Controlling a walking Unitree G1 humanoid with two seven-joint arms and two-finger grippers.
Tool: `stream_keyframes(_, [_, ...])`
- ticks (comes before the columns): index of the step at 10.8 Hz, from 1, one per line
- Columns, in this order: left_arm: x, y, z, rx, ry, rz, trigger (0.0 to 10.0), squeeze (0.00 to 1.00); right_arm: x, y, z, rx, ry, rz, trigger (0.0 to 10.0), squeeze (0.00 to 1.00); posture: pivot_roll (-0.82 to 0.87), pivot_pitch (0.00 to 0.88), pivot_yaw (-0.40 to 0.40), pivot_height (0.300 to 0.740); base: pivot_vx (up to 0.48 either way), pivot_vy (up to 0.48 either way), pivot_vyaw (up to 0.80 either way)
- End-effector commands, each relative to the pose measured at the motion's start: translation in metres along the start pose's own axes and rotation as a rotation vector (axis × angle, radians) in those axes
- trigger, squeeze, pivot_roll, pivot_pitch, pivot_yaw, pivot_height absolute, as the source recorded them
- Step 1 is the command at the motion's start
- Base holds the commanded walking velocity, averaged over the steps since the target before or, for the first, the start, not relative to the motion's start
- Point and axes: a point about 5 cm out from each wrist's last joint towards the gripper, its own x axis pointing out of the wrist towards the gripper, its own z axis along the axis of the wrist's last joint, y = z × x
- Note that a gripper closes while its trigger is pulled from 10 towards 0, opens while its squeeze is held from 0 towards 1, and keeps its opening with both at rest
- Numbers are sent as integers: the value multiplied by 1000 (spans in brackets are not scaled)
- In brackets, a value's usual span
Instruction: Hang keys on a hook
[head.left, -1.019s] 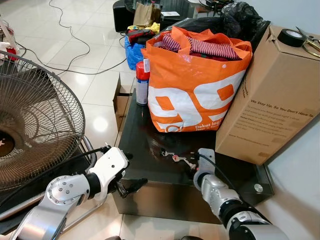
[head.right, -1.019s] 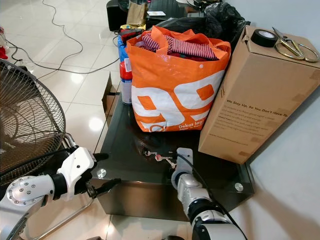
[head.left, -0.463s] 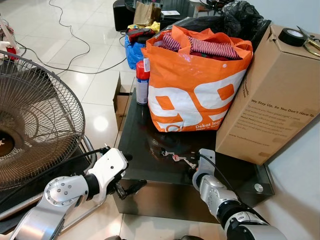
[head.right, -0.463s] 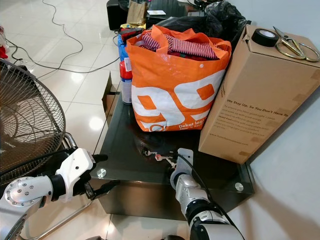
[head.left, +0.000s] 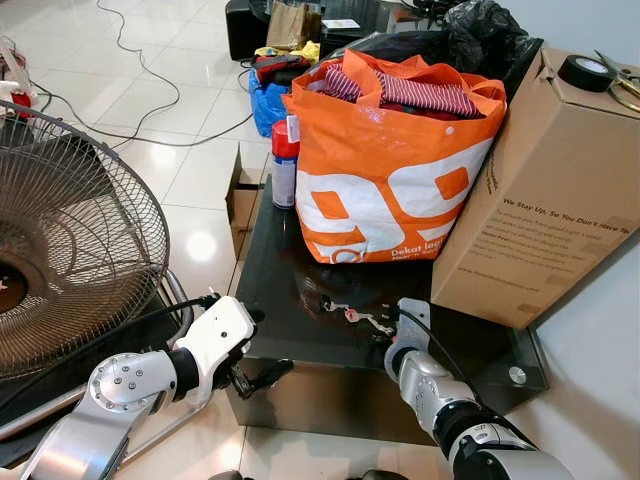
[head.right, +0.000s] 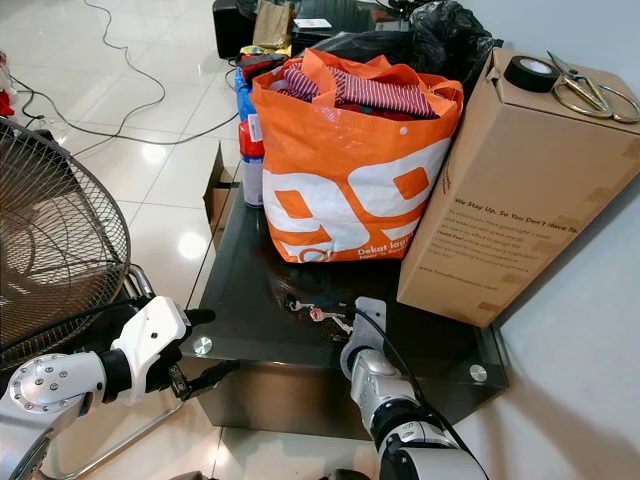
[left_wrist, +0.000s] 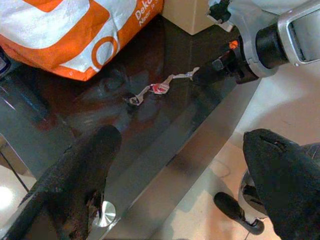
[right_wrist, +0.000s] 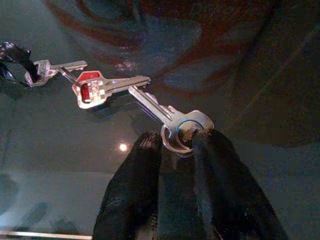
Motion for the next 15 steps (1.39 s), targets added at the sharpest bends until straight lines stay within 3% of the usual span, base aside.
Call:
stream_keyframes(1, [1, -1, 6, 11, -17, 2, 10000, 0, 1, -2, 5, -12, -11, -8, 0, 0, 2, 37, -87, 740, 0, 0, 0])
stream_keyframes(7, [3, 4, 7, 11, -29, 27, 10000, 0, 1, -3, 8, -24, -15, -5, 0, 0, 7, 4, -85, 740, 0, 0, 0])
stream_keyframes(10, [6, 5, 9, 22, -31, 14, 10000, 0, 1, -6, 10, 16, -44, -11, 0, 0, -2, 5, -65, 740, 0, 0, 0])
stream_keyframes(11, [7, 5, 10, 24, -32, 11, 10000, 0, 0, -7, 11, 23, -55, -15, 6549, 0, -1, 8, -61, 740, 0, 0, 0])
stream_keyframes(12, [7, 4, 10, 26, -33, 8, 10000, 0, 0, -6, 9, 6, -53, -4, 10000, 1000, 0, 14, -60, 740, 0, 0, 0])
stream_keyframes(15, [6, 2, 9, 25, -29, 1, 10000, 0, 0, -6, 4, -14, -32, -28, 10000, 1000, 0, 28, -63, 740, 0, 0, 0])
